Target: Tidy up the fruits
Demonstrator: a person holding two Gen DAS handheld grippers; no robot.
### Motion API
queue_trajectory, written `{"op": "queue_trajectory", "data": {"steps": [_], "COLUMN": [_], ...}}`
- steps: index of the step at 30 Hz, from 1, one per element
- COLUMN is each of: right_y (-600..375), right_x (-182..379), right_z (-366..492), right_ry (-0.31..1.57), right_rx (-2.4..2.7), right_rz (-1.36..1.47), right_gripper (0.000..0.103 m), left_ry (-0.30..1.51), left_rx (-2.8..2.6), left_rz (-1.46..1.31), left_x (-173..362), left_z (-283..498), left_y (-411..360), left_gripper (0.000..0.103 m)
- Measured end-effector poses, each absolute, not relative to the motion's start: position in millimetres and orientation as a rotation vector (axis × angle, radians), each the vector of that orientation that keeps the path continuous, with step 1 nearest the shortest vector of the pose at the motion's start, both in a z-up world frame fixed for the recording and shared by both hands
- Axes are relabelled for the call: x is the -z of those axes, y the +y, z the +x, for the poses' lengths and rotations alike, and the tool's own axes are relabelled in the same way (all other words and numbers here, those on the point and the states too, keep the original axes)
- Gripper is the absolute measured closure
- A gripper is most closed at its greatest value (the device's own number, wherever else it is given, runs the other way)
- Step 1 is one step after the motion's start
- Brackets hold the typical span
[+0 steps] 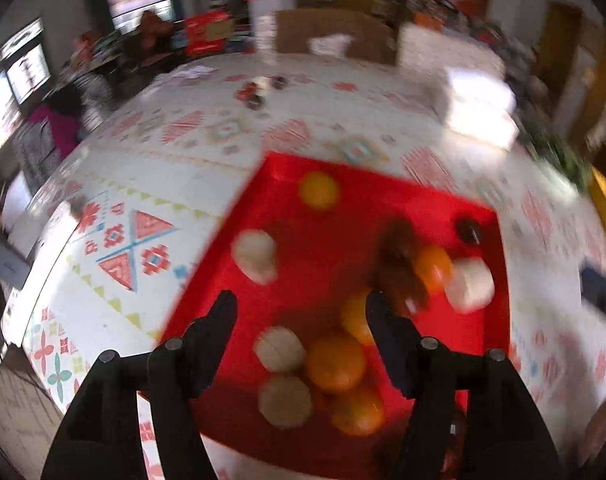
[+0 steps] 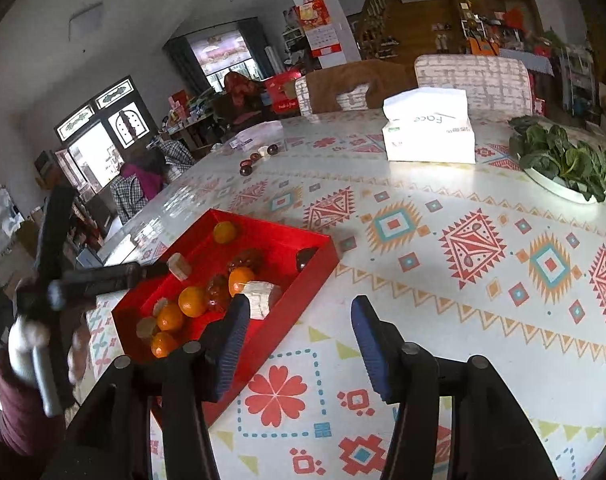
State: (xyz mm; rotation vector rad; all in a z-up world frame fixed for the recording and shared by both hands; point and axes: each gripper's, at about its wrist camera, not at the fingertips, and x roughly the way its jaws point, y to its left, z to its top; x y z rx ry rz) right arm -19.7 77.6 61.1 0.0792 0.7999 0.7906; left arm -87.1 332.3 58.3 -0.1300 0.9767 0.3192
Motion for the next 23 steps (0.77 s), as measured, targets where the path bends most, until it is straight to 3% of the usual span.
{"op": "queue_trajectory", "data": {"steps": [3,9,18,23], "right_y": [78,79,78,79], "right_x": [-61,-57,-50,-47], "right_z": [-20,-21,-13,-12], "right_ry": [0.799,0.784,0.818,0.816], "right_rx": [-0.79,-0.768,-0.747,-0.739], "right_rz": [0.075,0.043,0.055,0.037], "right_gripper": [0.045,0.044,0.044,0.043], "left_ry": [1.017,1.007,0.978,0.946], "left_rx": [-0.28,-0.171,-0.371,-0.374], "left_rz": [-0.092,-0.109,-0.067,-0.176], "left_x": [-43,-32,-32,-42], "left_z": [-81,-63,-41,-51], "left_y": [320,309,333,353], "left_gripper": [0.053,0.069,0.07,0.068]}}
